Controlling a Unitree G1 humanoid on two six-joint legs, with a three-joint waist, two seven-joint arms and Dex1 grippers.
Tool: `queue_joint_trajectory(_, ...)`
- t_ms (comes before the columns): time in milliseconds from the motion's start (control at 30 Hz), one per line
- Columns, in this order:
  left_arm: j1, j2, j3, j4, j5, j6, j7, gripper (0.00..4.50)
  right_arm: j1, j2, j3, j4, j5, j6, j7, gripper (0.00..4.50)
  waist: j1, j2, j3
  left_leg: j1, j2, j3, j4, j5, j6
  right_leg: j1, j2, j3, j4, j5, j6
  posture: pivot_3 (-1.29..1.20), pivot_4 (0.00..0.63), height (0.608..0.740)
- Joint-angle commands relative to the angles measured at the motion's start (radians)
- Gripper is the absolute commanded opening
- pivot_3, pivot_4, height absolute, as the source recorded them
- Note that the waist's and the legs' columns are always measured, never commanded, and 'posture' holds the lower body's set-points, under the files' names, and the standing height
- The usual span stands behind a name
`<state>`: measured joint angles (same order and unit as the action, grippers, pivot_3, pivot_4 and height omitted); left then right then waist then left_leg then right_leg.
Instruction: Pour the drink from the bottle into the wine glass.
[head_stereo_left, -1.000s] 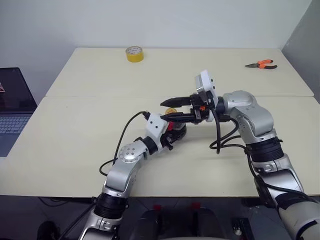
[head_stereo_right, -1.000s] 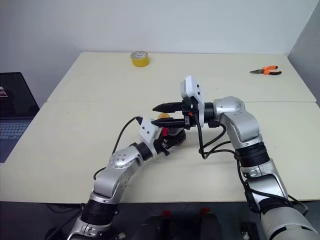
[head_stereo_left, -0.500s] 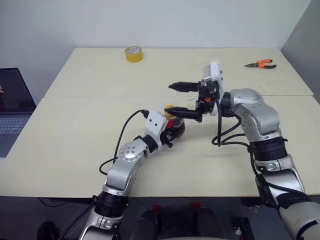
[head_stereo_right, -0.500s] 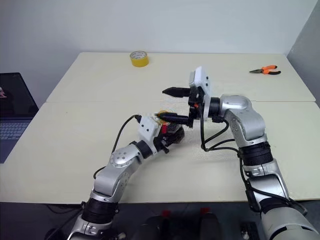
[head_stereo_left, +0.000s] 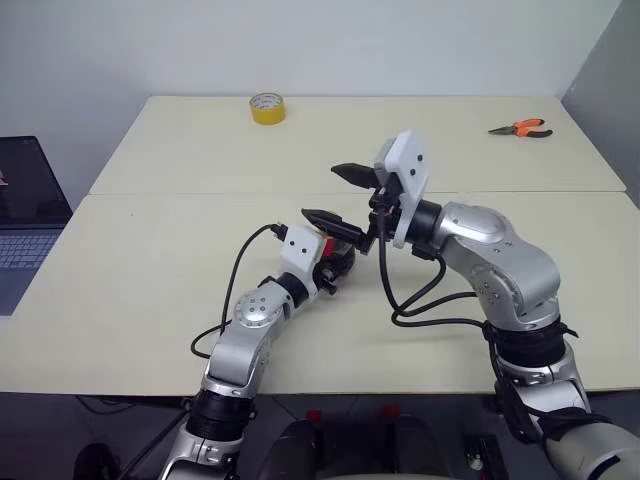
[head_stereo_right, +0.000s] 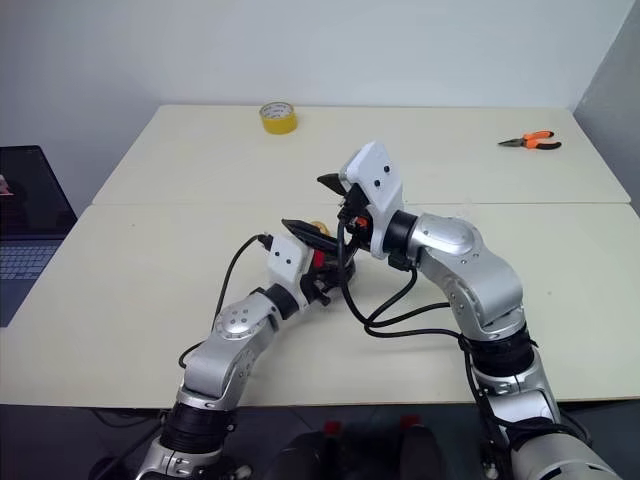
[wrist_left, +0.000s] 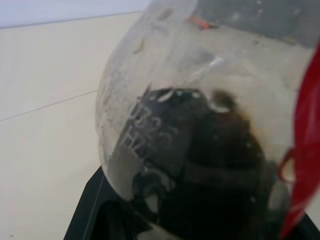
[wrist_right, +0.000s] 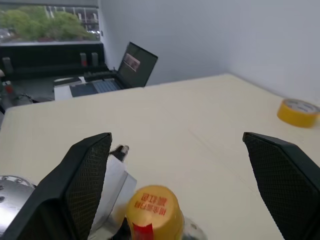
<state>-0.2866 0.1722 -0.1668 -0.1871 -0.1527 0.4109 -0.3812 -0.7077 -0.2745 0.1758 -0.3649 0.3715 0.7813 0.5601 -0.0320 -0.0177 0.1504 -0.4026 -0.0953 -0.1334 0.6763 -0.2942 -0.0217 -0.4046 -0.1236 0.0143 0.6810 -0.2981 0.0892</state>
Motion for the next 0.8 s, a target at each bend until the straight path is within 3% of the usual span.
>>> queue_joint_trajectory(33,-0.013,-0.004,-0.001,-0.046,0.005,-0.011,0.006,2.18,-0.002,0.018,0.020,-0.043,-0.031,0.025,-0.067,4.49,0.000,0.000,0.000,0.000,0.000,0.000,0.000,0.000,0.000,0.000,0.000,0.000,0.000,0.000,0.000,0.00,0.150,0.740)
queue_joint_trajectory(400,-0.011,-0.007,0.001,-0.050,0.012,-0.006,0.009,2.18,-0.031,0.077,0.062,-0.006,-0.082,0.072,-0.151,4.49,-0.001,0.000,0.000,0.000,0.000,0.000,0.000,0.000,0.000,0.000,0.000,0.000,0.000,0.000,0.000,0.00,0.150,0.740)
queue_joint_trajectory(800,-0.012,-0.010,0.004,-0.046,0.014,-0.006,0.012,2.18,-0.018,0.052,0.020,0.019,-0.094,0.069,-0.173,4.49,-0.001,0.000,0.000,0.000,0.000,0.000,0.000,0.000,0.000,0.000,0.000,0.000,0.000,0.000,0.000,0.00,0.150,0.740)
